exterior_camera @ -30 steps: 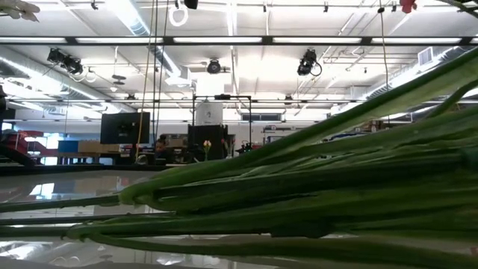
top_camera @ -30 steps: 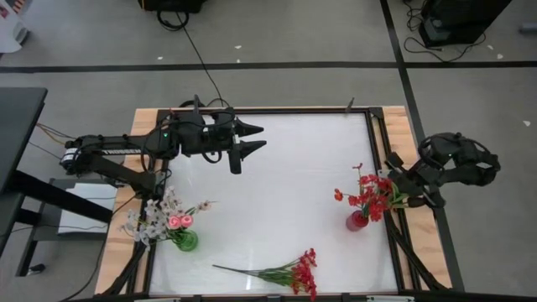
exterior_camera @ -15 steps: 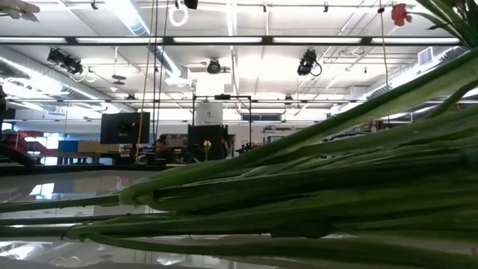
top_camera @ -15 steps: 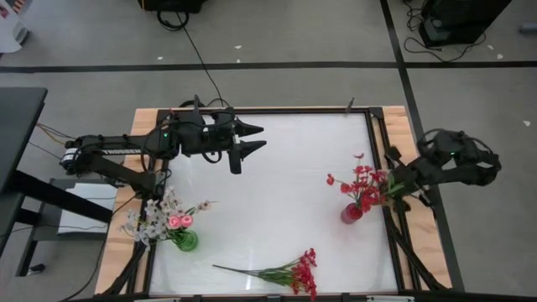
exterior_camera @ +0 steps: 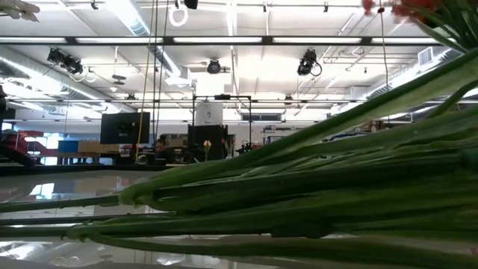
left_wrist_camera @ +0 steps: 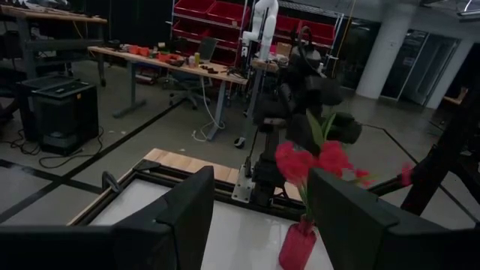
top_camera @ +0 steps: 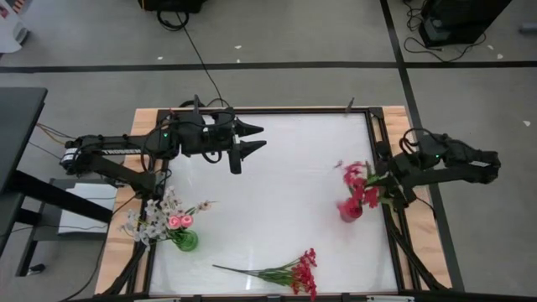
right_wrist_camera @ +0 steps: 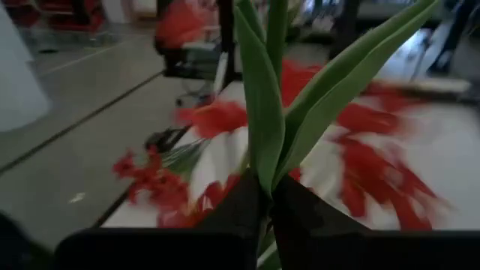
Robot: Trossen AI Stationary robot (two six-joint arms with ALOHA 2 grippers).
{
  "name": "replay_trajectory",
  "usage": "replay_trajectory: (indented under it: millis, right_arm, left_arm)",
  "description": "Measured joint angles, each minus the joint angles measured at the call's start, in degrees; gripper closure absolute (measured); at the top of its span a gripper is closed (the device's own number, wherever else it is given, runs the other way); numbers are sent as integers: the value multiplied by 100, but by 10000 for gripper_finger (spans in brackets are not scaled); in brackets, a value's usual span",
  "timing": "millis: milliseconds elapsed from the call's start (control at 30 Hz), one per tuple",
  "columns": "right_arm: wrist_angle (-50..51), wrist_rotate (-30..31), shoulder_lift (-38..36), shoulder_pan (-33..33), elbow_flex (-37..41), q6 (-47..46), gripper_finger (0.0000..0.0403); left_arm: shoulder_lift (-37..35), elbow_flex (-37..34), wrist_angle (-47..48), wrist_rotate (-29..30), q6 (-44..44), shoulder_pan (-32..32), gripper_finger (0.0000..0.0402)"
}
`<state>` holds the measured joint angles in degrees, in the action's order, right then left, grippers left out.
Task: Sort flowers into vase by color
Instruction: Put the black flower into the red vase
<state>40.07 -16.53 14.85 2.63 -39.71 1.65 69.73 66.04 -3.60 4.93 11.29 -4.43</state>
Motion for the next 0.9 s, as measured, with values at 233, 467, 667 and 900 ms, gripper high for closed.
replay_trajectory:
  millis: [233,467,667,900]
  right_arm:
    - [-276,48,-11,0,11,749,374]
    - [-270,198,-2,0,176,810,374]
    - [-275,344,15,-2,175,401,373]
    - [-63,-316,15,-2,175,-35,370]
  left_arm:
    - [0,0,2,0,0,-2,182]
    - [0,0,1,1,-1,0,182]
    - [0,0,0,0,-2,0,182]
    - [0,0,0,2,0,-1,182]
